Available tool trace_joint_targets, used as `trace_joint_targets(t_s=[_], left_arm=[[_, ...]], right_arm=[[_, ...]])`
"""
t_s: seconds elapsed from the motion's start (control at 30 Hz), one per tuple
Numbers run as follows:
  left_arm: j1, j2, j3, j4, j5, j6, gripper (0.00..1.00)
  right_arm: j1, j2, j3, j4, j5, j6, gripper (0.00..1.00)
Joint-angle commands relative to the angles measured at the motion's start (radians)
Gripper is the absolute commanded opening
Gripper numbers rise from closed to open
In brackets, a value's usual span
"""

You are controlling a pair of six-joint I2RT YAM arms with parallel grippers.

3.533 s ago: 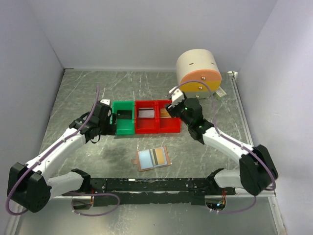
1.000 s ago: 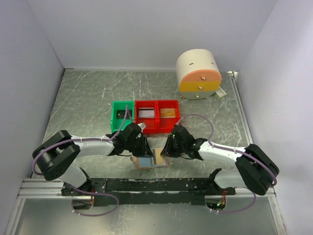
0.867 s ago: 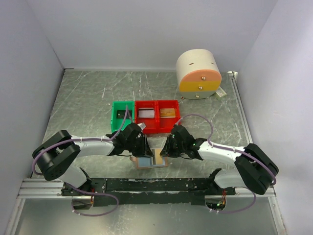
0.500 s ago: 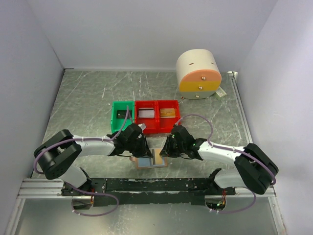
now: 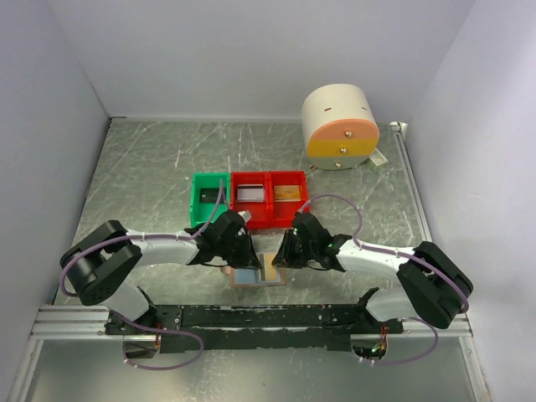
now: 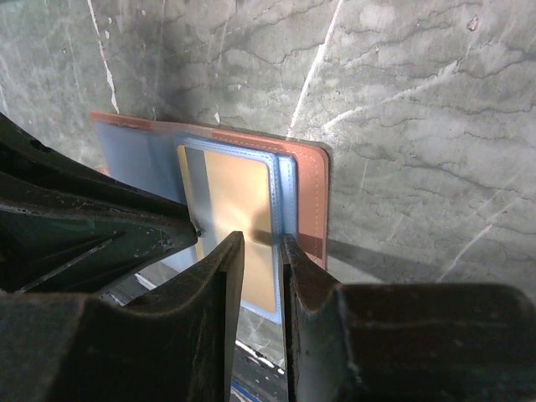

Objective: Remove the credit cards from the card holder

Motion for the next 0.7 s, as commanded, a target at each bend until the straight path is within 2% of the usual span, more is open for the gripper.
trace_joint_targets(t_s=[0.0,0.13,0.17,0.57,0.67], left_arm=[[-0.007,0.009,0.020,0.011,-0.011,0.013,0.23],[-0.006,-0.012,0.004,0.000,-0.037,0.010,0.07],[-0.007,-0.020,0.001,-0.007,-0.045,0.009,0.07],[-0.007,-0.088,-0.047,-0.006,-0.077,-0.012,0.07],[-0.007,-0.076,-0.035,-0.019,-0.076,-0.005,0.15]], right_arm=[[0.003,0.033,-0.016,-0.049,0.028,-0.023,0.24],[0.000,0.024,-0.020,-0.062,0.030,-0.025,0.24],[0.000,0.022,-0.022,-0.063,0.030,-0.025,0.24],[0.000,0.001,-0.005,-0.084,0.022,-0.031,0.25],[0.000,0.005,0.003,-0.080,0.016,-0.031,0.25]])
